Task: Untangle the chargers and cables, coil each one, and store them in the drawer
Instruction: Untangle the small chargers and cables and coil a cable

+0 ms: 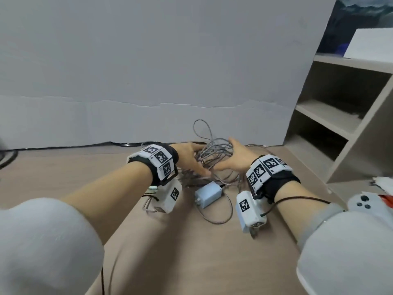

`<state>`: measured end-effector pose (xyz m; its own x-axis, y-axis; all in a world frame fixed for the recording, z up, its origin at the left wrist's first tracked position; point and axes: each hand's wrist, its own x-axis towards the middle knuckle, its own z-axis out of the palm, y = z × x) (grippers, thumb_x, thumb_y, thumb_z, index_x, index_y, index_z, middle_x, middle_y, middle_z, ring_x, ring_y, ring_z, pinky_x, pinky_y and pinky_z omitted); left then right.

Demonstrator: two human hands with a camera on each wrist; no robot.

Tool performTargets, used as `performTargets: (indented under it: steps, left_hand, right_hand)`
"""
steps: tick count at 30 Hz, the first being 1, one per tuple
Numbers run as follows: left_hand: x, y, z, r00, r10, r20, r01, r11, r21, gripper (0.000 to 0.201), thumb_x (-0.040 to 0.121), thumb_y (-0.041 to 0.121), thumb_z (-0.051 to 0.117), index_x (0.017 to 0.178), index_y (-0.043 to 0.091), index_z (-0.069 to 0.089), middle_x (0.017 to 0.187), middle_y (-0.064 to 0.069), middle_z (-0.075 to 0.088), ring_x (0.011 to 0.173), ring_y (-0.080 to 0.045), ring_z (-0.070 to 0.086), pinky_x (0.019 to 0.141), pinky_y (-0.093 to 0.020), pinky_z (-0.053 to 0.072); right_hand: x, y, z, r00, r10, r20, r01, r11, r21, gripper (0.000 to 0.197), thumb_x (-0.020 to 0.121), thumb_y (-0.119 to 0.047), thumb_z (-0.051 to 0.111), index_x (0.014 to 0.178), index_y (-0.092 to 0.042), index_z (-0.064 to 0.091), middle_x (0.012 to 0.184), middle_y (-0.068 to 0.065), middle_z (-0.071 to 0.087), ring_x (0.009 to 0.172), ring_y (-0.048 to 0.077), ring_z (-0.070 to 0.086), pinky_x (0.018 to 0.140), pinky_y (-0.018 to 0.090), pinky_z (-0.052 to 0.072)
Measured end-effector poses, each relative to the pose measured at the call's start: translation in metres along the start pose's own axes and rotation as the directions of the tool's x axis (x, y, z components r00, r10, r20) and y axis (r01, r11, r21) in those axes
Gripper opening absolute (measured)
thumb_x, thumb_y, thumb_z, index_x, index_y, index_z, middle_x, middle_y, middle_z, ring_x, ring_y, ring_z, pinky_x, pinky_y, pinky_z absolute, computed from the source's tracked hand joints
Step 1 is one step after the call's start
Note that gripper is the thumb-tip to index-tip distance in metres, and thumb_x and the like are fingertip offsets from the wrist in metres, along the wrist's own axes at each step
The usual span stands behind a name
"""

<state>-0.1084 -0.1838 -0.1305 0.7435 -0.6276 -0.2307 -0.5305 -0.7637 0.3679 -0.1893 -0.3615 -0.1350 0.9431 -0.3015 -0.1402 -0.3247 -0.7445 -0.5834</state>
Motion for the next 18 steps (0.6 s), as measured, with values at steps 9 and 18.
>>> performTargets:
  steps: [9,18]
  left_hand:
    - [0.003,-0.031,-0.030,0.993,0.118,-0.009,-0.104,0.837,-0.537,0.055,0.075,0.029,0.088,0.124,0.016,0.066,0.072,0.002,0.067,0.058,-0.014,0.056,0.056,-0.028,0.053]
    - [-0.030,-0.037,-0.099,0.965,0.094,-0.245,-0.262,0.289,-0.921,0.041,0.095,0.047,0.055,0.117,0.016,0.071,0.072,0.004,0.040,0.070,-0.009,0.046,0.075,-0.036,0.056]
  right_hand:
    - [0.023,0.000,-0.015,0.994,-0.096,-0.053,0.102,0.989,0.110,0.009,0.096,-0.017,0.066,0.100,-0.010,0.070,0.065,0.001,0.058,0.054,0.018,0.054,0.046,0.022,0.043]
    - [0.005,-0.051,-0.066,0.937,-0.219,-0.274,0.296,0.913,0.282,0.016,0.101,-0.014,0.058,0.086,-0.014,0.065,0.085,0.008,0.061,0.076,0.019,0.060,0.048,0.033,0.058]
